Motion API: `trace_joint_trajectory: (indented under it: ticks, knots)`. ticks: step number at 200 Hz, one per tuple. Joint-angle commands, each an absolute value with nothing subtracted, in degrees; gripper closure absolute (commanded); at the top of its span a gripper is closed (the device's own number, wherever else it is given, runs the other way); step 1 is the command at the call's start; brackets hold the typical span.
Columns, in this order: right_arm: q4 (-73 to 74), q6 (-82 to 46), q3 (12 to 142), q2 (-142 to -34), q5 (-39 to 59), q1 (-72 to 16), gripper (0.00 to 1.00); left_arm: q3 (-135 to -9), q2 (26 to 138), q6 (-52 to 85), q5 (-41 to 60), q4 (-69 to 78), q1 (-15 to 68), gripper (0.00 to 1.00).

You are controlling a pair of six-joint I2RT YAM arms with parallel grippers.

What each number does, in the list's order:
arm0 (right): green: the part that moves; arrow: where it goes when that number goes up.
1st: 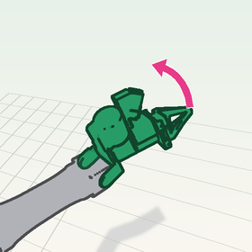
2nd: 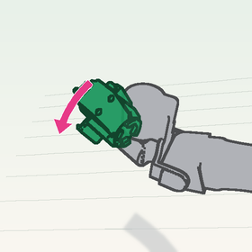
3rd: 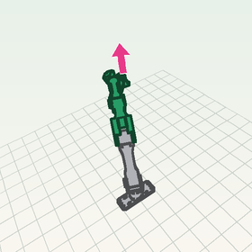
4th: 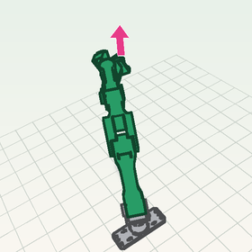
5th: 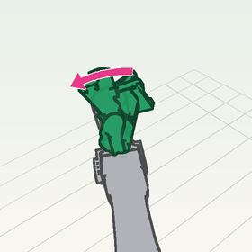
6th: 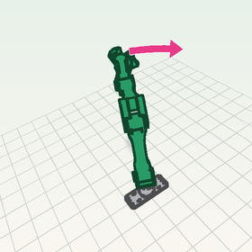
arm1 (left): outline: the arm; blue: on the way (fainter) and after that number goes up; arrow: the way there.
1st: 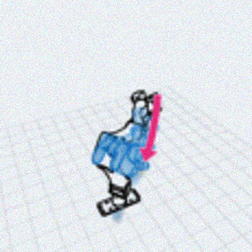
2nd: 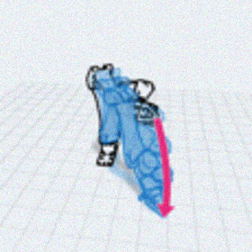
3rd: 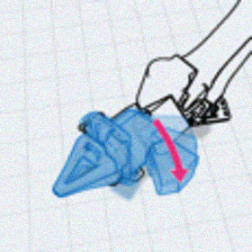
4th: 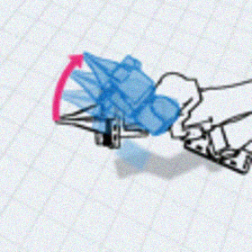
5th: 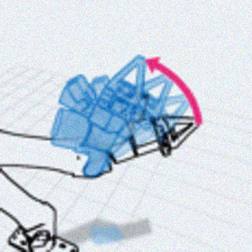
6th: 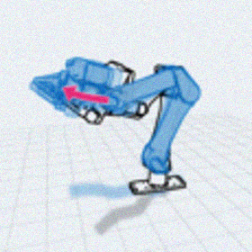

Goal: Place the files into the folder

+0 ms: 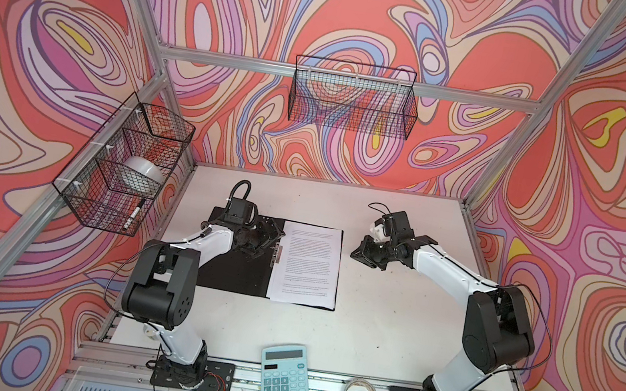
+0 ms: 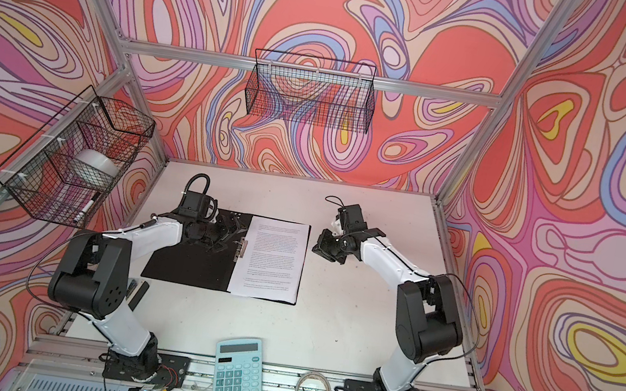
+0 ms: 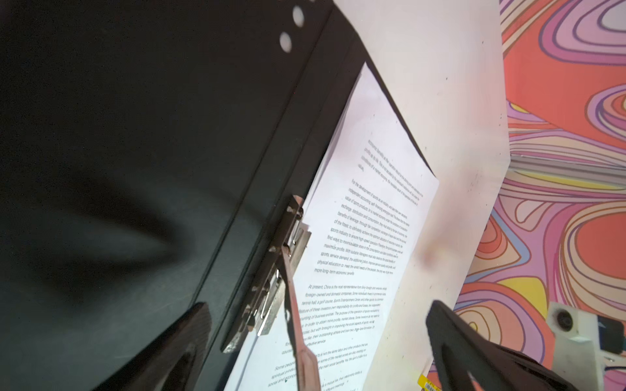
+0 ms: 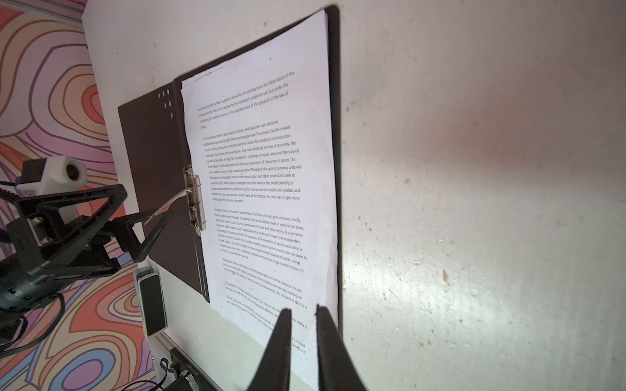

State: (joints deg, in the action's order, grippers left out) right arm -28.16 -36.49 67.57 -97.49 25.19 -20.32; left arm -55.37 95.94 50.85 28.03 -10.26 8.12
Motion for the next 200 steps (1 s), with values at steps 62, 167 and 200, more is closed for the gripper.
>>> trace_joint_trajectory:
  ticks: [62,167,200]
  knots:
    - [-29.0,-35.0,68.0,-95.4,24.3,-19.8,0.84,-56.6,98.3,50.8,26.3,-11.6,10.9,0.0]
    - [-29.8,-34.2,67.1,-93.5,24.2,-18.1,0.84,-63.3,104.3,51.2,29.4,-11.9,16.3,0.0]
    - [-30.6,-33.7,67.1,-92.8,24.1,-17.4,0.84,-67.3,107.4,52.4,30.3,-12.6,19.7,0.0]
